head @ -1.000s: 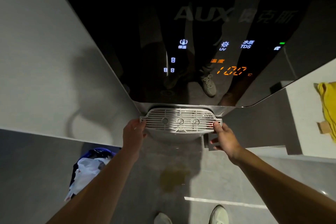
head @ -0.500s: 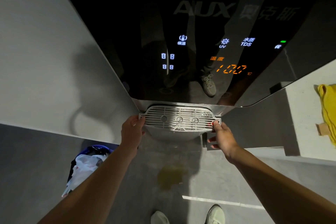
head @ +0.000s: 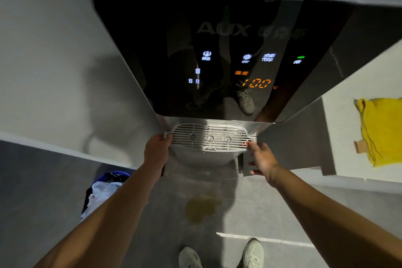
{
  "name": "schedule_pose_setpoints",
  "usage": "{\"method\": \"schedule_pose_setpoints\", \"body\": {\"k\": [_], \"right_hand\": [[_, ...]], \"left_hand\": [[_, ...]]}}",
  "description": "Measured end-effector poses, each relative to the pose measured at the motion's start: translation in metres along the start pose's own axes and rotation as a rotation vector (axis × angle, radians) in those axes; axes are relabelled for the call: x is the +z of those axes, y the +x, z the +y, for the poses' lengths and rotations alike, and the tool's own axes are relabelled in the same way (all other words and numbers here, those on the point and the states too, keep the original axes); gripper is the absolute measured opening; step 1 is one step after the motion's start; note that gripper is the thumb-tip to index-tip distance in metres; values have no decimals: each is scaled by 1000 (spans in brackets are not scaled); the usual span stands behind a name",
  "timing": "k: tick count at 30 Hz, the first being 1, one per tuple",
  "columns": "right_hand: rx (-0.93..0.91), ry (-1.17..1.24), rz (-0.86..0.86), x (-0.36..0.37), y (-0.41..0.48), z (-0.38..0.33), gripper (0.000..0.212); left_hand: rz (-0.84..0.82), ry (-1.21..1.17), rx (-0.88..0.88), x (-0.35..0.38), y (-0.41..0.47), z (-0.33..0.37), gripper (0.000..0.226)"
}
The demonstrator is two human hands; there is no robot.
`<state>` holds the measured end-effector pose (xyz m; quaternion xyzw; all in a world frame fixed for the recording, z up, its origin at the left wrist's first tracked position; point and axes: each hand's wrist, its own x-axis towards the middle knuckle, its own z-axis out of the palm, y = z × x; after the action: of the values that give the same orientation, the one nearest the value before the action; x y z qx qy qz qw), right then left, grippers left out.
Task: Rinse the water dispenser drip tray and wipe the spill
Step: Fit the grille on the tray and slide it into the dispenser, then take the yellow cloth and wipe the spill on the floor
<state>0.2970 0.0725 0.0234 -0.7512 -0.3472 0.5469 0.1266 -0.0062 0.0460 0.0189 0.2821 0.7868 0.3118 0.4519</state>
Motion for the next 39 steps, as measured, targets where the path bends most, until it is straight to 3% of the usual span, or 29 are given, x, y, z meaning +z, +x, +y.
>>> {"method": "schedule_pose_setpoints", "body": {"k": [2,5,8,9,11,13,15,18,21,23,26,30,34,39], "right_hand": [[-26,-117,9,-13,-22,-5,57],[-197,-419,-100,-43,-78,-13,44],[-378,-584,-207,-88,-142,-17,11],[-432,-590,-209,-107,-160,-22,12],[-526,-543,-109,-147,-184,-34,19],[-622,-535,117,-191,-184,-45,11],[-649,-631,296,-232,-165,-53,25],[-566,-860,345,-266,-129,-38,57],[-621,-966,450,-273,-108,-14,59],[-657,-937,445,-281,-103,-9,47],[-603,-865,298,-311,-99,-4,39],[-457,-482,112,-376,-101,11,33],[-416,-72,222,-461,-115,37,30],[-337,179,381,-565,-108,72,32]], "left_hand": [[39,-14,-31,-3,-16,9,26],[57,-45,4,-12,-63,35,31],[-137,-25,49,-19,-116,65,22],[-208,-26,76,-21,-135,75,20],[-303,16,147,-22,-169,93,19],[-334,103,228,-19,-200,110,23],[-322,136,275,-10,-227,123,16],[-300,183,350,16,-259,140,9],[-295,257,396,54,-283,160,11],[-302,293,399,81,-300,176,9],[-277,335,426,127,-322,206,10],[-322,465,473,196,-336,244,4],[-358,572,540,269,-340,277,4],[-471,590,621,379,-328,313,14]]}}
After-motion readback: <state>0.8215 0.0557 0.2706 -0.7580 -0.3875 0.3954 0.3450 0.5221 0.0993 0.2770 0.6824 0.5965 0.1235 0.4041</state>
